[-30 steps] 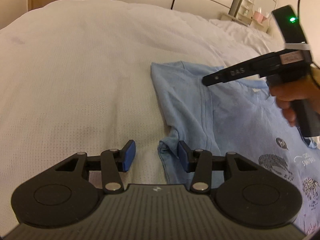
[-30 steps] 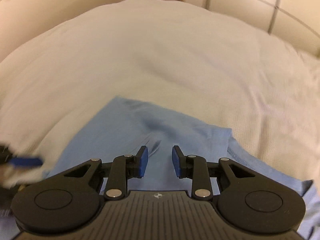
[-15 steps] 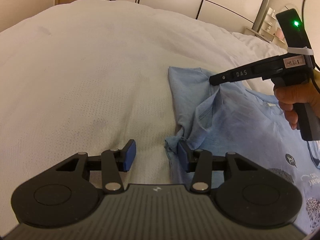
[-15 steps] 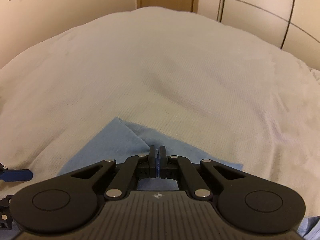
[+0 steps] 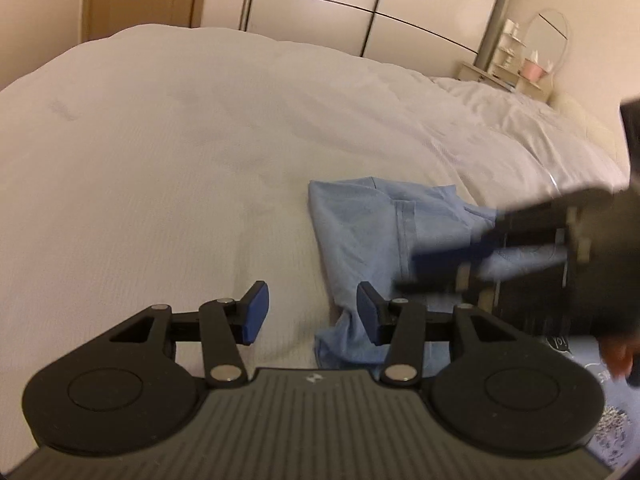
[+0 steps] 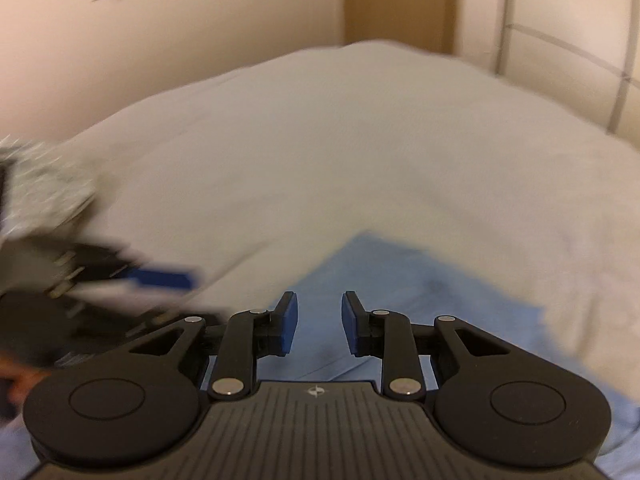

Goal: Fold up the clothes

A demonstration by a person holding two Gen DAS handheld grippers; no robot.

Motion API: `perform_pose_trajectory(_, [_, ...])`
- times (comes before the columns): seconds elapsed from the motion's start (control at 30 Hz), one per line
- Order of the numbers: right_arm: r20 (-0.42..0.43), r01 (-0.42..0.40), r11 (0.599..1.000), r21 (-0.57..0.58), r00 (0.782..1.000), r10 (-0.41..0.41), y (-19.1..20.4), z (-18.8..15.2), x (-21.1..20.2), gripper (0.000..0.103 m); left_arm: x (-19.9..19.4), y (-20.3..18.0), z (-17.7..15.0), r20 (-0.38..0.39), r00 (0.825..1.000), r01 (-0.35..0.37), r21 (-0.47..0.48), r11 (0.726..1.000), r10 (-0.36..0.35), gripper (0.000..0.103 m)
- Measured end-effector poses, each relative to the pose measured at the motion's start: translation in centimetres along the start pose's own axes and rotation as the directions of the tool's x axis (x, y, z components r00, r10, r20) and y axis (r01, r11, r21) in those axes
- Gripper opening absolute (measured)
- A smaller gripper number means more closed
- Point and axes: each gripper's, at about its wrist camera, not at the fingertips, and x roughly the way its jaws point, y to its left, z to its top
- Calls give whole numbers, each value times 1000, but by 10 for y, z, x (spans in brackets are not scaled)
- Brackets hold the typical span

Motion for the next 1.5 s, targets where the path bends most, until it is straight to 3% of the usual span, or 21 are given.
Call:
perform_pose_trajectory(0.17, [-134,-13,999,-42,991,7,8,-31,12,26,21,2,0,-58,997,-44,86,995,49,43])
perform_pose_trajectory(0.27, [-128,10,1000,-20,992,-12,6,-39,-1,26,14,3,1,-33,998,-54,90,995,57,43])
perform_pose_trajectory(0.37, [-105,24,1000,8,994,-23,7,-44,-16,26,7,-3,7,1,1000,-10,97,995,9,43])
perform_pose_trajectory(0.5, [-100,18,1000,19,995,-16,18,-54,-19,26,25,-8,0,-91,996,7,178,984,9,44])
perform_pose_trajectory(0.63, [-118,21,999,33,993,-17,21,-61,-21,26,23,-8,-4,-92,995,-10,220,975,31,45])
perform_pose_trajectory(0.87, [-141,62,993,103,989,-48,24,-84,-43,27,-24,-17,-7,-59,997,-27,236,971,42,43])
perform_pose_trajectory(1.17, [-229,187,946,264,965,-127,49,-149,-120,34,-103,-48,-69,-176,984,45,324,945,13,44])
perform_pose_trajectory(1.3, [-273,237,924,299,949,-155,74,-178,-160,39,-152,-54,-91,-210,978,79,375,924,2,46])
perform_pose_trajectory(1.37, [-294,264,910,319,940,-170,87,-192,-179,40,-179,-54,-102,-222,975,102,428,898,-5,50])
perform_pose_trajectory(1.5, [-334,301,895,330,924,-188,119,-216,-218,41,-232,-65,-134,-242,970,157,587,794,-13,61])
